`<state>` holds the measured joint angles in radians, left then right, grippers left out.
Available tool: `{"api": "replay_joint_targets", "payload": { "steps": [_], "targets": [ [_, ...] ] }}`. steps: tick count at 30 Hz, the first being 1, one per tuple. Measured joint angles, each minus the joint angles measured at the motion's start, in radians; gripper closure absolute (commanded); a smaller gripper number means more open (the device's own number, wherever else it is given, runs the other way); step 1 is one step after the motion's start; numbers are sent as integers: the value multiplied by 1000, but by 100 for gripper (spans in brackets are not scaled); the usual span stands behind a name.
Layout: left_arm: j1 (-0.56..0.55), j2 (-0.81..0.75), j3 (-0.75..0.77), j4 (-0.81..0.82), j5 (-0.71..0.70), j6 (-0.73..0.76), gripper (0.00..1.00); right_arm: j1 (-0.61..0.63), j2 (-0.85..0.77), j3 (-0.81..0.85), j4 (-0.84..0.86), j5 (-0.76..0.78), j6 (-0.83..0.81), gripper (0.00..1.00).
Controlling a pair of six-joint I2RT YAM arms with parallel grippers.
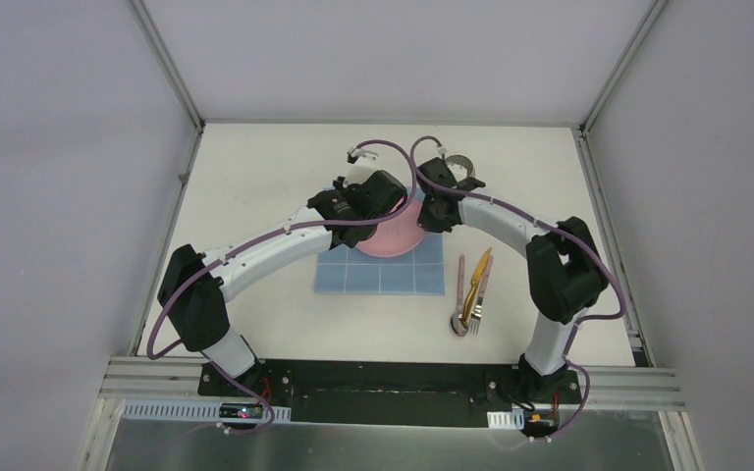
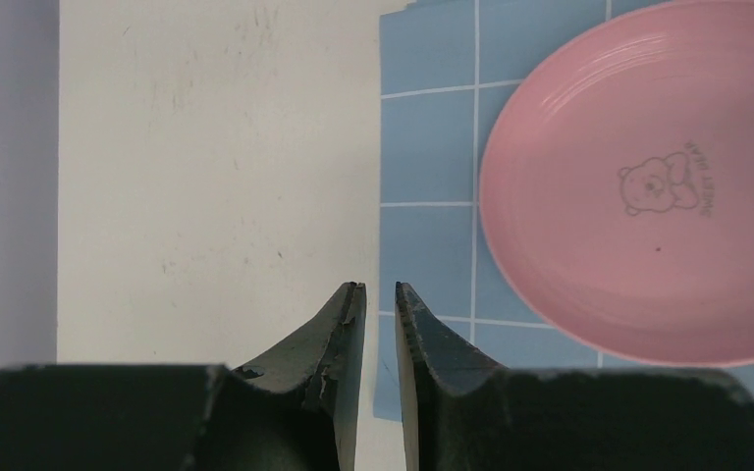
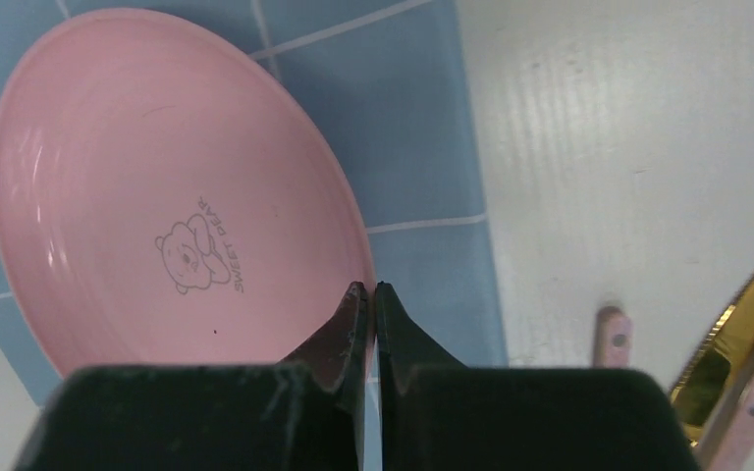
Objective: Set the dinner table for one person
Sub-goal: Place the plate on the napkin.
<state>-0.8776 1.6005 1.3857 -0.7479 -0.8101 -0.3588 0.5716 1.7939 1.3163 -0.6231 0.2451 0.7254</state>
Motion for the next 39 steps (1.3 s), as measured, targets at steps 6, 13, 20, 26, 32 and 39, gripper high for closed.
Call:
{"api": "replay_joint_targets", "payload": {
  "steps": [6, 13, 20, 26, 32, 39],
  "targets": [
    [0, 0, 0, -15, -2, 0, 80, 75, 55, 21, 32, -2, 18, 100],
    [0, -1, 0, -16, -3, 0, 80, 106, 76, 13, 53, 3, 37, 100],
    [0, -4, 0, -16, -3, 0, 79, 110, 76, -4, 64, 33, 43, 100],
    [0, -4, 0, -16, -3, 0, 79, 110, 76, -4, 59, 84, 40, 100],
    [0, -4, 0, -16, -3, -1, 78, 110, 77, -4, 53, 97, 39, 100],
    [0, -4, 0, -16, -3, -1, 78, 110, 100, 4, 37, 87, 33, 77]
  ]
}}
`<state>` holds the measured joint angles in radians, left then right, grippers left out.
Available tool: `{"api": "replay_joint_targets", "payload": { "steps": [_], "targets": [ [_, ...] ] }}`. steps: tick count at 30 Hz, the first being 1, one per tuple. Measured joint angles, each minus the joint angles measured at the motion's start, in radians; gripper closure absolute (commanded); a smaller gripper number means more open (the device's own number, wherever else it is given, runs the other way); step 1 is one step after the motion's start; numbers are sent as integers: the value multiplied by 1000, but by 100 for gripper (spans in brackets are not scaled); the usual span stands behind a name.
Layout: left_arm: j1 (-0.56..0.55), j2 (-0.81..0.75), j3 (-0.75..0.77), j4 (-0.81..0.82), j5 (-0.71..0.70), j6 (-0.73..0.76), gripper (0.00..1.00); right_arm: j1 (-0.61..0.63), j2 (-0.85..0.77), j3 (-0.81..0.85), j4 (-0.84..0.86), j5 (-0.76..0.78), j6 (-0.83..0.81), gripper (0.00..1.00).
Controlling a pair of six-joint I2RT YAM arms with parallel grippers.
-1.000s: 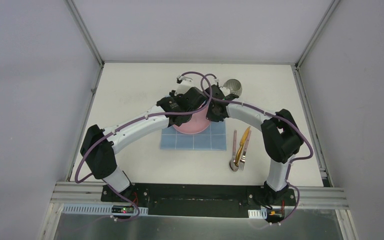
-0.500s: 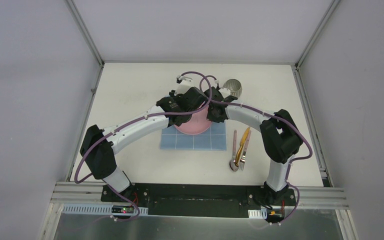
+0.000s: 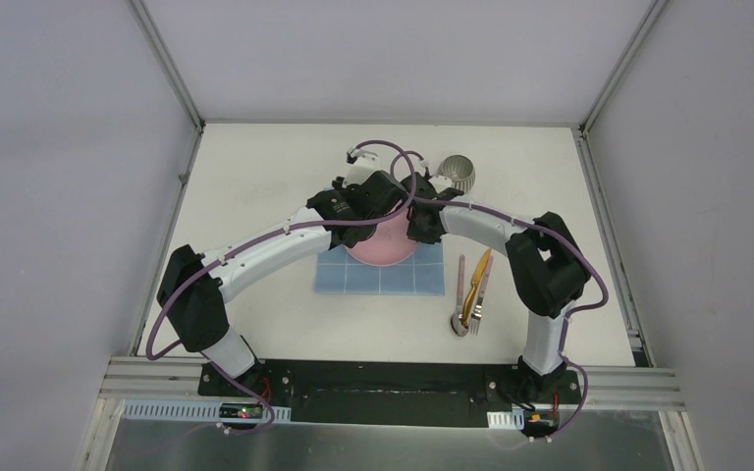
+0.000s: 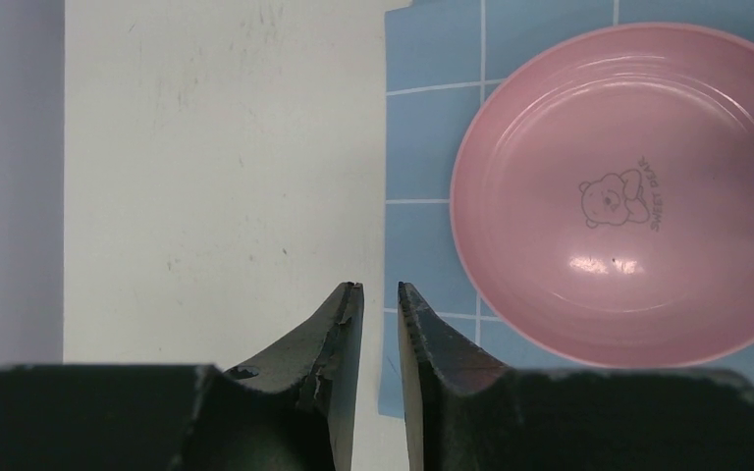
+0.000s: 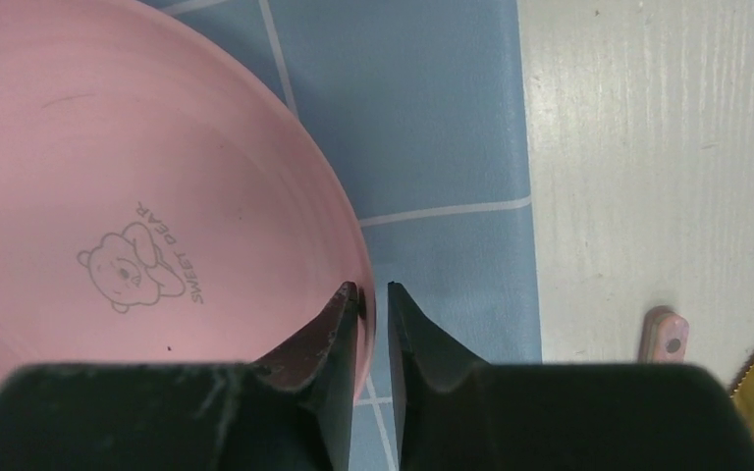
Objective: Set the dinner table for one person
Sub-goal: Place the plate on the napkin, then move the spoon at the center of the board.
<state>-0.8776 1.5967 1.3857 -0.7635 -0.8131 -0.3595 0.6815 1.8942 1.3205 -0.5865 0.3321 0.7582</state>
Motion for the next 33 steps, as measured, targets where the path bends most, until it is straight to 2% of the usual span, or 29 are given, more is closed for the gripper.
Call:
{"api": "replay_joint_targets", "payload": {
  "steps": [2, 8, 16, 19, 27, 33],
  "targets": [
    [0, 0, 0, 0, 0, 0, 78, 0, 2, 0, -10, -1, -2, 68],
    [0, 0, 0, 0, -1, 0, 77, 0, 2, 1, -27, 0, -9, 57],
    [0, 0, 0, -8, -24, 0, 75, 0, -17, 33, -64, 13, -29, 56],
    [0, 0, 2, -21, -45, 1, 68, 0, -54, 67, -92, 42, -44, 56],
    [0, -7, 30, -42, -65, -3, 67, 0, -292, 74, -186, 216, -84, 56],
    [0, -12, 30, -51, -52, -22, 68, 1, -404, -62, -296, 277, -79, 56]
  ]
}}
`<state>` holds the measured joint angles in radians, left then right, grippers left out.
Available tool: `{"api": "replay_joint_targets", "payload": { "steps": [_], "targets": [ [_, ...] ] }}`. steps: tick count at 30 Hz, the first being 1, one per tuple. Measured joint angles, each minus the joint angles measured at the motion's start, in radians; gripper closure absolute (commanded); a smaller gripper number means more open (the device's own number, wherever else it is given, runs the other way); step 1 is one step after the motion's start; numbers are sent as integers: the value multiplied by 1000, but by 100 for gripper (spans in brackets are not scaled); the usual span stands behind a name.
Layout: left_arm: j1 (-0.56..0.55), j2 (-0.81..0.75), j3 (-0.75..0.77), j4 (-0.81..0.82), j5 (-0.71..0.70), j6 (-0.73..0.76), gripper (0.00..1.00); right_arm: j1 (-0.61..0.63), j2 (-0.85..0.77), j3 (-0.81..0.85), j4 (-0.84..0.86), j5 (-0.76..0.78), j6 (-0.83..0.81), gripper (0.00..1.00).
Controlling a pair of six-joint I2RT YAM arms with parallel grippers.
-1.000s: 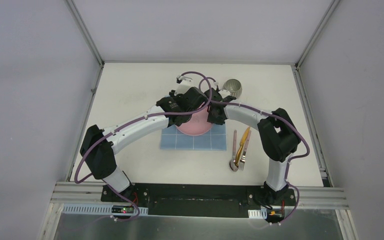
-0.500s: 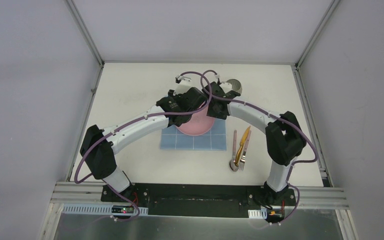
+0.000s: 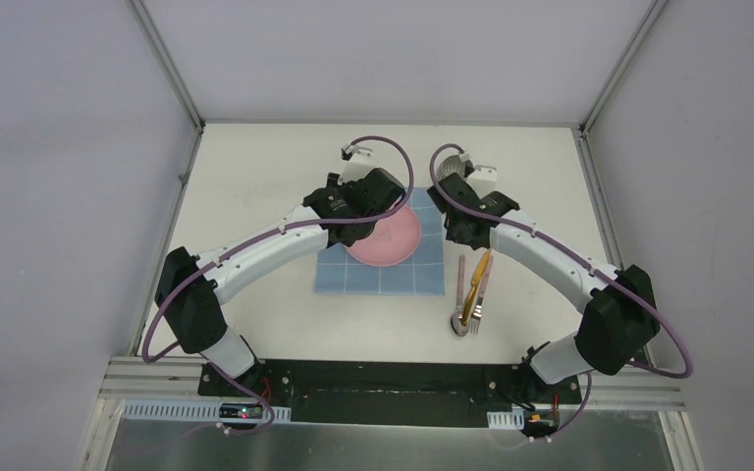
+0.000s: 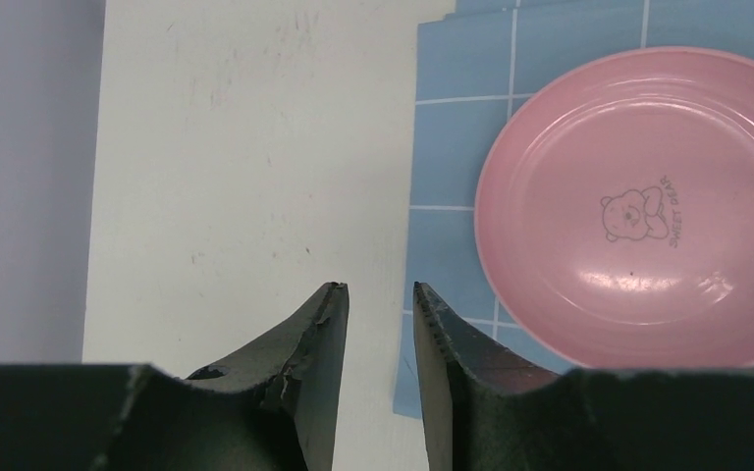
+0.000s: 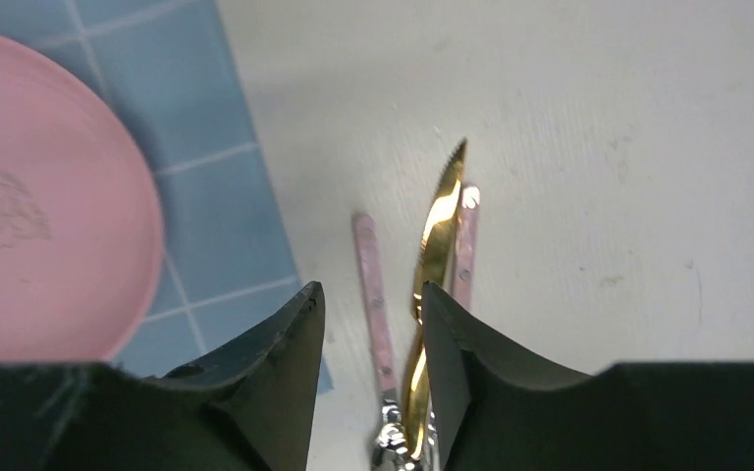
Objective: Set the dinner table for one person
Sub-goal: Move the spoon at the center of the board.
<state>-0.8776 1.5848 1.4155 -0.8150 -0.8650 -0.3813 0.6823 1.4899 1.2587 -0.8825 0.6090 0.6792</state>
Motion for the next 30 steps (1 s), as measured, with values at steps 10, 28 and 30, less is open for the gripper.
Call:
{"api": "replay_joint_targets", "payload": {
  "steps": [10, 28, 30],
  "targets": [
    [0, 4, 0, -2, 24, -18, 70, 24, -34, -332, 0, -102, 103, 57],
    [-1, 13, 0, -2, 29, -23, 70, 42, 100, -343, 116, -129, 112, 58],
    [-1, 18, 0, -2, 29, -23, 70, 43, 118, -332, 124, -127, 106, 60]
  ]
}}
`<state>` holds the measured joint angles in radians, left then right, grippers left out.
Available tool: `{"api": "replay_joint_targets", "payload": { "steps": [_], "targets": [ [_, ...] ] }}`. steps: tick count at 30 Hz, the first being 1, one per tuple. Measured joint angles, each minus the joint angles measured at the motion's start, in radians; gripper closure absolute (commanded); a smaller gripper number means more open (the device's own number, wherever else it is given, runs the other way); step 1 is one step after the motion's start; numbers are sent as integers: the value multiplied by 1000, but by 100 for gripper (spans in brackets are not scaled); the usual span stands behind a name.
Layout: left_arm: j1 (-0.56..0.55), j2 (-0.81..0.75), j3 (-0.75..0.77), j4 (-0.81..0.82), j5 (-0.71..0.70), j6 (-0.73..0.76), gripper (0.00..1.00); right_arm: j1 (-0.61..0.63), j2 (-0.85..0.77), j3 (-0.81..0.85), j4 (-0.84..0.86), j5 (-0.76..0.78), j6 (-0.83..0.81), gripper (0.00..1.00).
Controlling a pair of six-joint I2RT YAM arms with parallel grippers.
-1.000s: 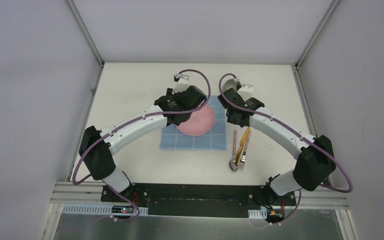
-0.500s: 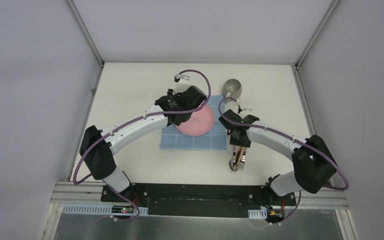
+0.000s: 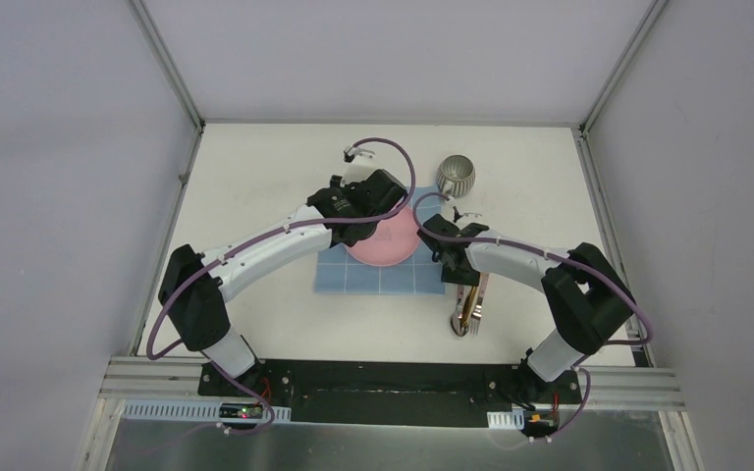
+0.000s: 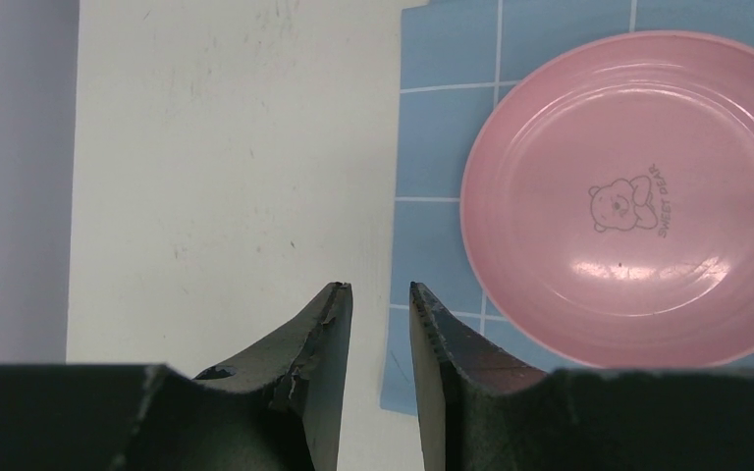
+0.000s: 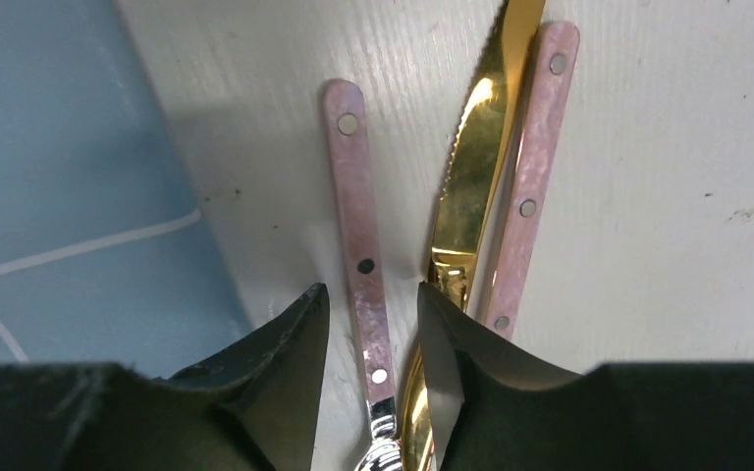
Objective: Set the dinner table for one person
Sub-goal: Move the spoon at the center of the board.
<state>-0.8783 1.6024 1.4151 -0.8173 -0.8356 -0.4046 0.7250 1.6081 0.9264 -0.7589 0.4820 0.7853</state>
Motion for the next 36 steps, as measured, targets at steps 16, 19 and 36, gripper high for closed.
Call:
{"api": "replay_joint_targets", "payload": {
  "steps": [16, 19, 36],
  "targets": [
    [0, 27, -2, -1, 0, 0, 71, 2, 26, 19, 50, -4, -13, 100],
    [0, 27, -2, -1, 0, 0, 71, 2, 24, 19, 50, -4, -13, 100],
    [0, 27, 0, -2, -3, 3, 71, -9, -113, 146, -32, 102, -52, 100]
  ]
}}
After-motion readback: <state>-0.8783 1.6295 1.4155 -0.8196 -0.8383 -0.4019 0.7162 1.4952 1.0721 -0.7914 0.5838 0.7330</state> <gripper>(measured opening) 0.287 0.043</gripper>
